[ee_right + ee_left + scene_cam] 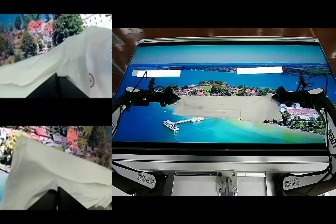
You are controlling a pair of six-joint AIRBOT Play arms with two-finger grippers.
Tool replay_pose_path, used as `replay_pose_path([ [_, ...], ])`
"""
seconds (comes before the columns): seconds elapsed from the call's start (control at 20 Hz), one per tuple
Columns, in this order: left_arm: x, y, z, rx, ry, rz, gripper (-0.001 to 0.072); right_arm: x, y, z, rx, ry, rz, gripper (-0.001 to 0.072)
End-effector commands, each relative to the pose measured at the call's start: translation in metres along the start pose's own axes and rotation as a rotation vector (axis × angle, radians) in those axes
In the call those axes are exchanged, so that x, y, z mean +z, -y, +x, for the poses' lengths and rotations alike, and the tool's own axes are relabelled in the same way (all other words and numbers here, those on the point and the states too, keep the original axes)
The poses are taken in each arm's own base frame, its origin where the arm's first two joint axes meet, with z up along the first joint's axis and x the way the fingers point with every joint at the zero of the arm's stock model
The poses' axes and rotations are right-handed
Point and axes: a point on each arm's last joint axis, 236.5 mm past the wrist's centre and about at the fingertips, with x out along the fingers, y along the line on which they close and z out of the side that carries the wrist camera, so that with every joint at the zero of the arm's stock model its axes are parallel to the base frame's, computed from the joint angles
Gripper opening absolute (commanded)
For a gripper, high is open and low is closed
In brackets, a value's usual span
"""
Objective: Fold the shirts.
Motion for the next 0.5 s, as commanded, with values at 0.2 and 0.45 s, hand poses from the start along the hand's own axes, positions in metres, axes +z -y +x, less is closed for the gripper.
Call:
replay_pose_path([
  [0.2,0.003,-0.01,-0.012,0.015,-0.019,0.037,0.0034,0.019,0.01,0.001,-0.028,0.076,0.068,0.0067],
  [0.45,-0.004,-0.035,-0.011,0.131,-0.045,0.001,0.0035,0.023,0.011,0.003,-0.042,0.099,0.086,0.0067],
])
